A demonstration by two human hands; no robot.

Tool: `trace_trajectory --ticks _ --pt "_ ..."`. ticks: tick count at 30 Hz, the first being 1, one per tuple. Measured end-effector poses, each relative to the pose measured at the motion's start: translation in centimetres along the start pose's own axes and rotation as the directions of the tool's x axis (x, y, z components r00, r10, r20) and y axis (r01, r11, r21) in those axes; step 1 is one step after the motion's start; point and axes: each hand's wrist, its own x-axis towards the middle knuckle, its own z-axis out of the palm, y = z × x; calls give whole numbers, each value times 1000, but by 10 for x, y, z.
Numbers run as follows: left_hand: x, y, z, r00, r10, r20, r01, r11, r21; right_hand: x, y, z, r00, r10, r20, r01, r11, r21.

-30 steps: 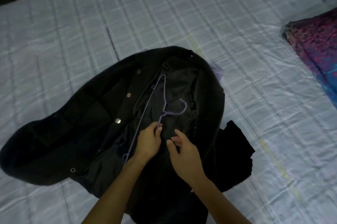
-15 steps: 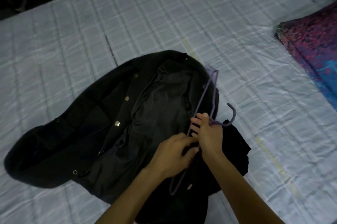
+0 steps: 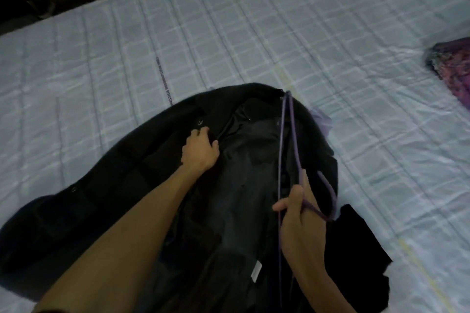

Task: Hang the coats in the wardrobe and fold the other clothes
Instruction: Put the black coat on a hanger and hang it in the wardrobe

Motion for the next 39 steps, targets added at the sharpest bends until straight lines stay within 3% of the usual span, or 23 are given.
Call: trace_trajectory --ticks 3,6,9,12,14,20,23,26,29,34,39 --pt "32 -6 22 999 -39 22 38 999 5 9 17 10 998 -56 3 56 998 -12" --pt "57 -10 35 998 -55 8 55 998 12 19 31 17 990 -121 -70 115 990 -83" --pt "75 -11 43 999 -37 21 35 996 77 25 33 22 983 -127 -135 122 992 -45" --pt "74 -7 38 982 1 187 27 989 -146 29 39 22 985 -109 -134 112 994 10" --pt "66 -4 24 983 55 173 -16 975 -220 29 35 16 988 -67 -141 71 997 20" --pt "25 0 -85 988 63 139 -30 972 -233 -1 2 -6 1000 -21 -15 21 1000 0" --pt "-14 1 -134 994 72 81 -53 974 -220 -36 -27 -23 964 136 227 -118 989 -91" --pt "-61 11 -177 997 75 7 -70 965 -254 -69 -70 -40 985 -37 169 35 999 13" --pt "-109 24 -224 993 74 -92 -101 935 -340 -101 -114 -61 958 -201 205 188 979 77" --pt "-183 49 -305 970 70 -231 -173 867 -467 -154 -159 -108 914 -361 187 346 932 106" --pt "-261 71 -366 936 44 -348 -232 821 -522 -207 -167 -164 886 -418 200 406 908 98"
